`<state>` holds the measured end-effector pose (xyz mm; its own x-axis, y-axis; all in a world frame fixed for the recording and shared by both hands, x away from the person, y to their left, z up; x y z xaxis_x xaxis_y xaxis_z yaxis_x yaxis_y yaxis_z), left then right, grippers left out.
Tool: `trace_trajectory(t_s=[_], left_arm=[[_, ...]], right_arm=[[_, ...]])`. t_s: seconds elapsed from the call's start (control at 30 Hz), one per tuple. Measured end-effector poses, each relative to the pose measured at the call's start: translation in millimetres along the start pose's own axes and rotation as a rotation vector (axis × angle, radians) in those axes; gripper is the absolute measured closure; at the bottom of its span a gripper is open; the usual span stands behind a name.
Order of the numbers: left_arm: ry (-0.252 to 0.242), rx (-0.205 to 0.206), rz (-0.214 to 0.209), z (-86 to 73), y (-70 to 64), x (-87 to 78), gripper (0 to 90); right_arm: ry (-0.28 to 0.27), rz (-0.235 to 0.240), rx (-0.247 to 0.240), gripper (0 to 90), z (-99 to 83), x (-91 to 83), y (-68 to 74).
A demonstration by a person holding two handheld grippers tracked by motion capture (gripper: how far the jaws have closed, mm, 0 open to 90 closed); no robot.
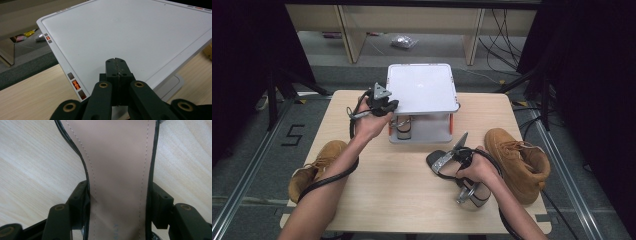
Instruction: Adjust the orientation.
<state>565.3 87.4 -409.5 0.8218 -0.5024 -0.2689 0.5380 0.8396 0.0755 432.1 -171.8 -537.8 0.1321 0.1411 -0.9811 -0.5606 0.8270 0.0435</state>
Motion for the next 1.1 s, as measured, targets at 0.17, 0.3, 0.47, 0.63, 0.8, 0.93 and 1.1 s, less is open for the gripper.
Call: trace_trajectory(t_s=[0.17,0.3,0.47,0.63,0.8,0.93,1.1], left_arm=[[-0.002,-0.002,0.001,0.4,-0.7,0.6,90.0],[-0.002,0.0,0.0,0.4,-0.7,0.6,90.0],[0.0,0.002,-0.001,0.5,-0.6,0.6,90.0],[0.001,0.005,-0.001,0.5,-0.6,0.6,90.0],[0.002,0.008,0.0,0.6,-0.7,0.6,90.0],[0.013,0.017,-0.002,0.2,0.2,-0.3,90.0],[0.011,0.016,-0.003,0.2,0.3,-0.2,90.0]], right_arm=[[-0.04,0.02,0.047,43.7,-1.2,-1.1,0.1],[-0.068,0.022,0.084,43.9,0.3,-6.0,0.7],[-0.117,0.031,0.084,44.0,3.7,-10.0,0.2],[-0.145,0.036,0.111,44.0,7.3,-16.4,2.7],[-0.186,0.035,0.147,44.0,15.5,-22.4,2.2],[-0.216,0.039,0.175,44.0,24.9,-25.1,1.8],[-0.25,0.048,0.211,44.0,39.9,-24.1,4.0]])
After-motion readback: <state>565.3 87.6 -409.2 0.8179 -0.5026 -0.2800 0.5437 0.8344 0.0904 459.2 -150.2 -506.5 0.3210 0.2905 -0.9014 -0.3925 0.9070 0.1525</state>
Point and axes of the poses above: each handheld gripper's, and its own axes: x roughly forward along the jaws, z roughly out of its top, y roughly to its left, the point moved 7 cm from there along x, roughly forward along the jaws, and after that the axes turned 11 degrees about -y, right-handed, at the moved point
